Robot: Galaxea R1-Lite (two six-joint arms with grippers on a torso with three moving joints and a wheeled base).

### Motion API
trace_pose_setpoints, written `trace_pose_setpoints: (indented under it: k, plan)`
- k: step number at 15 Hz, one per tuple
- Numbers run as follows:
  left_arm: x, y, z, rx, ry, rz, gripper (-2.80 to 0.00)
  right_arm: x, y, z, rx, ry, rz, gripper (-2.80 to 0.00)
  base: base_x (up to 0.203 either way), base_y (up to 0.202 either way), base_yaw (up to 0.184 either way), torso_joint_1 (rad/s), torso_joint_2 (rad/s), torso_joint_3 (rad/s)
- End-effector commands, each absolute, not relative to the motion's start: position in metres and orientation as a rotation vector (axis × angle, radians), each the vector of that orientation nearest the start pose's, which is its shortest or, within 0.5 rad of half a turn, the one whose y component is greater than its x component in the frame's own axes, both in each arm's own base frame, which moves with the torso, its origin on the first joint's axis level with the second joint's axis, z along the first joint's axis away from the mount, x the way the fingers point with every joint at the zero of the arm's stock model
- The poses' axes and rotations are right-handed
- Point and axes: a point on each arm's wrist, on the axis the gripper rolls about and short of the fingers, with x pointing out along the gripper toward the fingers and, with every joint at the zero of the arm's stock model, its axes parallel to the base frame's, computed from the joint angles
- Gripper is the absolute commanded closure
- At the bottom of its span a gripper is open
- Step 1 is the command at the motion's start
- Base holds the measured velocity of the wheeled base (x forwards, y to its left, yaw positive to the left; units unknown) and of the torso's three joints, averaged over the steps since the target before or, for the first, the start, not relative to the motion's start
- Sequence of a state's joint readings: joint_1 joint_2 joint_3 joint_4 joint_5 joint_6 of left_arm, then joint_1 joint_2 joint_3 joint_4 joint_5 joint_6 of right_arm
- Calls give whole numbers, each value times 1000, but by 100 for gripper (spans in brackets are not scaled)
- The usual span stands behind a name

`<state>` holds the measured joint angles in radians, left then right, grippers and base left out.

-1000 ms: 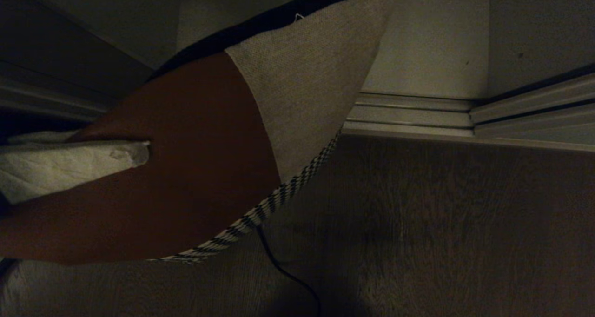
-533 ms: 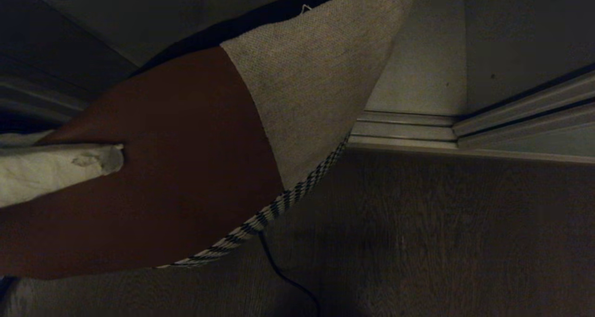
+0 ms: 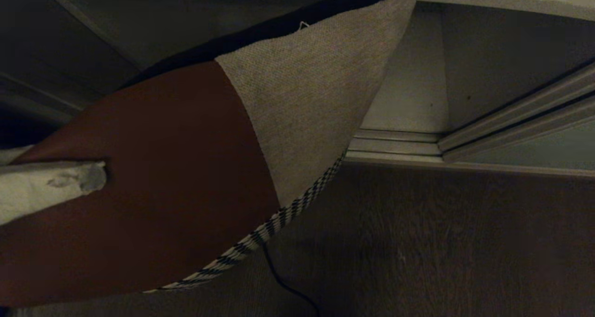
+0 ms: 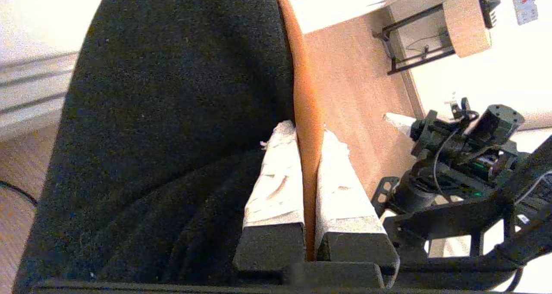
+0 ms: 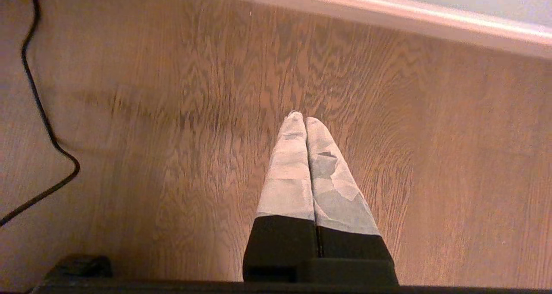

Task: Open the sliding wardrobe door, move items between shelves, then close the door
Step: Place the pillow on the higher shelf

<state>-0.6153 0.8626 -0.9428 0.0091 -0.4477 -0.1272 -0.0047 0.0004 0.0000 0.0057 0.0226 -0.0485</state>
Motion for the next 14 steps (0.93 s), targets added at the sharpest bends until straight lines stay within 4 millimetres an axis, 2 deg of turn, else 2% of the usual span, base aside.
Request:
trace_pose_setpoints:
  k: [1, 14]
  plan:
    - [53, -49, 324, -123, -7, -1068, 0, -23, 1, 74, -49, 9, 19, 0, 0, 0, 0, 2, 5, 203]
    - [54, -49, 327, -129, -23, -1052, 0, -23, 1, 74, -49, 8, 19, 0, 0, 0, 0, 2, 2, 204]
